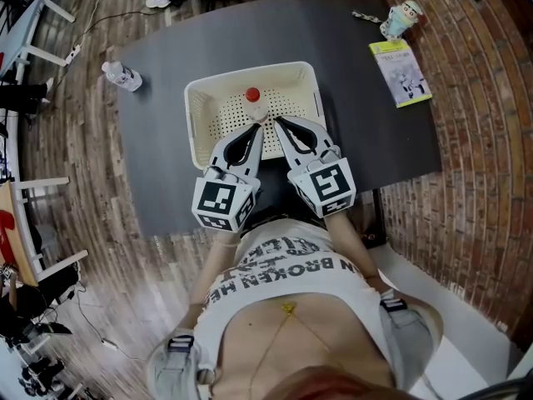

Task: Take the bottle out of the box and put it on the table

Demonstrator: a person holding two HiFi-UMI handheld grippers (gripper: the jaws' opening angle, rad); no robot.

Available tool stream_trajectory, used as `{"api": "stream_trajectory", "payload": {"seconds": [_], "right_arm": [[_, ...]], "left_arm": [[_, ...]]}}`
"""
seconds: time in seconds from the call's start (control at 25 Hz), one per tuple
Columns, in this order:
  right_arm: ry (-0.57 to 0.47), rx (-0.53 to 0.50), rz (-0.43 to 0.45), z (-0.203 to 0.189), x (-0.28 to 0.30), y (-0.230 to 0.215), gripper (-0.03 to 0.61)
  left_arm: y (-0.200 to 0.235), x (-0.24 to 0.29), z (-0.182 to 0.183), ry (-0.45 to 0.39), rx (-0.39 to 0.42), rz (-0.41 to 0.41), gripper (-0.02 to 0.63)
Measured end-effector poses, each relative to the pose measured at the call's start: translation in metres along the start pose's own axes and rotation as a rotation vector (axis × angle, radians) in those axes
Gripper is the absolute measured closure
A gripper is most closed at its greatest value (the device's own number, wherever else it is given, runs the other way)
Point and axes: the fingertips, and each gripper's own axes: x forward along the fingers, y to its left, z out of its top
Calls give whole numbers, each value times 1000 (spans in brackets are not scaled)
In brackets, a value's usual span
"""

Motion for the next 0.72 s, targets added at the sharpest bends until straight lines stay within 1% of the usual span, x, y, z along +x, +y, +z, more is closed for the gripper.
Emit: {"api": "stream_trajectory", "payload": {"seconds": [0.28, 0.52, 0.56, 0.64, 0.72], "right_arm": [[13, 10, -5, -3, 3, -3, 571], [28, 21, -26, -7, 4, -11, 571], [32, 23, -31, -8, 4, -14, 571], [38, 25, -42, -11, 4, -19, 570], [43, 25, -51, -12, 6, -23, 569]], "left_arm": [[17, 9, -10, 32, 12, 40, 606], [39, 26, -24, 64, 21, 64, 604], [42, 30, -26, 69, 21, 69, 596], [48, 38, -31, 88, 24, 72, 536], [54, 45, -36, 109, 30, 72, 516]]}}
